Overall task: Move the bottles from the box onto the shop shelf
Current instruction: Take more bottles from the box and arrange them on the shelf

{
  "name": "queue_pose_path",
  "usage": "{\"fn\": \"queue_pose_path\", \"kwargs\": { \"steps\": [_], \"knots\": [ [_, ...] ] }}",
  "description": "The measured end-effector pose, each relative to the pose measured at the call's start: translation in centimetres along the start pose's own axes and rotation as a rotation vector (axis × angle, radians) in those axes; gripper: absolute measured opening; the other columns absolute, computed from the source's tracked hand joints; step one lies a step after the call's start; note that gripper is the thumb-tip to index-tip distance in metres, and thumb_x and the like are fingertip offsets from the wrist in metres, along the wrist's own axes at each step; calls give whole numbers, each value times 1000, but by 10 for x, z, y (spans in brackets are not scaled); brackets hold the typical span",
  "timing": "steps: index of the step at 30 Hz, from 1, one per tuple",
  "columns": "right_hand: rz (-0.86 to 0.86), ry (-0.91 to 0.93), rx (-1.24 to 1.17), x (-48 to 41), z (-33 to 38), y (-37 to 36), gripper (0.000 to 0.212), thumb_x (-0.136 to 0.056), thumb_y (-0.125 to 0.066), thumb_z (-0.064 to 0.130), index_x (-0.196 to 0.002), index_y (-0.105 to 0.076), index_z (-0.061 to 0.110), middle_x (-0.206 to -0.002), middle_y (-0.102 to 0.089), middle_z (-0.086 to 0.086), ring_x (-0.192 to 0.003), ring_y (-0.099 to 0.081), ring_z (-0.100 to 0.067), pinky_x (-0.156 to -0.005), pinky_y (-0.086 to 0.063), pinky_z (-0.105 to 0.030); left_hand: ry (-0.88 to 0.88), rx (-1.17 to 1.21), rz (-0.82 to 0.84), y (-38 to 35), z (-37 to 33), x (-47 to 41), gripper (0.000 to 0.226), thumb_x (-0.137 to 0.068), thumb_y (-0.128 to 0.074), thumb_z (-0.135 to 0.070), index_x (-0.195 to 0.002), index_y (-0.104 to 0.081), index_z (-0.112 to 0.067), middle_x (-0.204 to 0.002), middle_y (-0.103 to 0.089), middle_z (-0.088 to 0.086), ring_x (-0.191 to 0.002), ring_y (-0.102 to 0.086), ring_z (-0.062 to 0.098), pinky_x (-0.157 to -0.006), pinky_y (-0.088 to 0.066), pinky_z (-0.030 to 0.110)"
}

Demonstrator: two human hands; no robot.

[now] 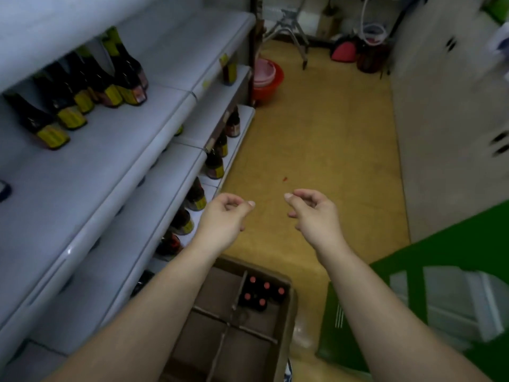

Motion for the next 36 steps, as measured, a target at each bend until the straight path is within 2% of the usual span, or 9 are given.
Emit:
{"fn": "queue_pose_path", "kwargs": {
  "steps": [4, 9, 11, 13, 17, 22, 28, 32, 36],
  "knots": [
    [-11, -92, 13, -8, -50, 0, 25, -94, -72, 34, -114, -66, 19, -97, -73, 2, -93, -72, -20, -83, -57, -40, 49, -6, 41, -30, 36, -17, 24, -96, -70, -34, -102, -64, -12, -99, -68, 16, -67, -63, 18, -47, -44, 17],
    [3, -185, 39, -26, -126, -13, 25, -96, -71, 34, -116, -66, 21, -98, -72, 5, -90, -71, -13, -84, -56, -37, 112, -31, 75, -63, 102, -40, 19, -91, -73, -36, -93, -64, -20, -86, -68, 5, -74, -69, 26, -72, -55, 40],
    [0, -217, 59, -30, -158, -18, 21, -95, -71, 36, -112, -66, 26, -100, -72, 6, -92, -71, -14, -89, -58, -42, 142, -45, 83, -72, 129, -45, 18, -90, -74, -38, -93, -64, -22, -87, -68, 3, -77, -70, 25, -67, -58, 37],
    [-11, -258, 79, -38, -200, -28, 19, -93, -72, 38, -108, -66, 29, -102, -73, 5, -96, -70, -17, -91, -57, -44, 176, -60, 89, -84, 166, -55, 16, -90, -74, -37, -93, -64, -24, -87, -68, 0, -81, -70, 22, -71, -60, 40],
    [3, -360, 82, -54, -289, -55, 24, -95, -72, 31, -116, -66, 20, -101, -73, -1, -94, -71, -20, -82, -56, -35, 251, -123, 106, -107, 252, -80, 15, -91, -72, -39, -91, -64, -26, -87, -69, -6, -86, -68, 19, -84, -57, 41],
    [29, -449, 94, -68, -396, -84, 14, -96, -71, 28, -107, -63, 24, -99, -71, 4, -92, -70, -14, -71, -52, -28, 341, -199, 130, -132, 362, -107, 18, -95, -67, -38, -103, -65, -22, -95, -69, -3, -92, -65, 18, -80, -51, 34],
    [40, -524, 182, -82, -515, -107, 7, -96, -69, 29, -96, -63, 33, -103, -72, 7, -99, -70, -19, -94, -57, -47, 424, -199, 172, -169, 475, -128, 16, -96, -67, -39, -103, -62, -26, -97, -67, -1, -91, -65, 19, -81, -54, 39],
    [45, -532, 257, -91, -577, -118, 7, -95, -68, 32, -97, -63, 36, -103, -71, 10, -99, -69, -17, -94, -57, -50, 448, -242, 193, -195, 532, -140, 14, -96, -66, -42, -94, -56, -32, -94, -64, -3, -84, -61, 13, -65, -44, 30],
    [69, -520, 376, -100, -636, -132, 18, -90, -67, 44, -105, -59, 40, -102, -71, 10, -97, -70, -19, -91, -58, -52, 428, -298, 229, -215, 575, -156, 13, -97, -65, -39, -102, -55, -32, -100, -64, -6, -86, -60, 10, -69, -48, 30]
  ]
}}
Point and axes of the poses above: each hand's wrist, its own x-axis away from the middle knuckle, its own y-axis out of the back of the hand, z = x × y, the point moved 10 cm from there along -x, towards the middle knuckle
